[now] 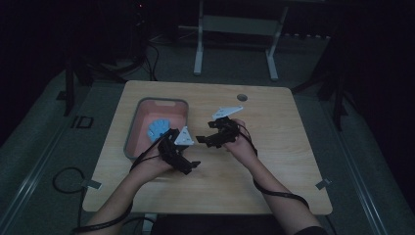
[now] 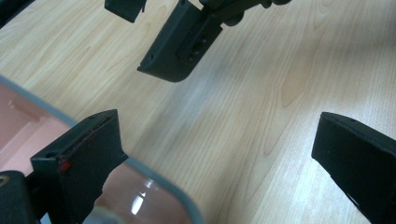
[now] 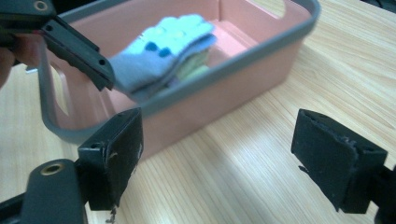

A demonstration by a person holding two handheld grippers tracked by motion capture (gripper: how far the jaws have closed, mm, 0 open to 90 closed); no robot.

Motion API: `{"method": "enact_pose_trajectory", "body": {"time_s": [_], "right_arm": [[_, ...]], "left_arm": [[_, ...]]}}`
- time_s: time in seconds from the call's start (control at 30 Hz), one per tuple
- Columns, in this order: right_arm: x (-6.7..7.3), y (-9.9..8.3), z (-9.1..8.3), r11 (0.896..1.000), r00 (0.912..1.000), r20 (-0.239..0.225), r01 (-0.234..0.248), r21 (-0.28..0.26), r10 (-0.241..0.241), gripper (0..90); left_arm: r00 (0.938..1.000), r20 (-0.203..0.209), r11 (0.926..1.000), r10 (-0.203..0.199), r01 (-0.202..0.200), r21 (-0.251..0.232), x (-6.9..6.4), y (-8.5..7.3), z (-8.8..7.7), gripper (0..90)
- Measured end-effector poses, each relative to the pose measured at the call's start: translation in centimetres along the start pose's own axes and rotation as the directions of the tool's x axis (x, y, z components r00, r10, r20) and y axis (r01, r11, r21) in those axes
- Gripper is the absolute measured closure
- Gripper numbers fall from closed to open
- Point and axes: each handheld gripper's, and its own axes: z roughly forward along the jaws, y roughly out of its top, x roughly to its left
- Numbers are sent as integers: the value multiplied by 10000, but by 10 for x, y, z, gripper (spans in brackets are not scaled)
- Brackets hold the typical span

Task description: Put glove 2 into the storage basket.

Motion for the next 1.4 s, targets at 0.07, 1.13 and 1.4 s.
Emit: {"method": "enact_pose_trajectory", "body": {"time_s": [0.07, 1.13, 1.4], "right_arm": [[-3, -4, -3, 10000, 10000, 49, -78, 20, 78, 167], [-30, -77, -20, 9954, 9947, 533, -895, 349, 876, 167], [-30, -87, -16, 9939, 9935, 654, -966, 525, 932, 164]], "left_arm": [[10000, 44, 10000, 49, -49, 1, -2, 2, 2, 18], [9932, 994, 9981, 603, -614, 79, -46, 10, 54, 18], [9907, 1258, 9983, 520, -549, 197, -51, 3, 68, 18]]}}
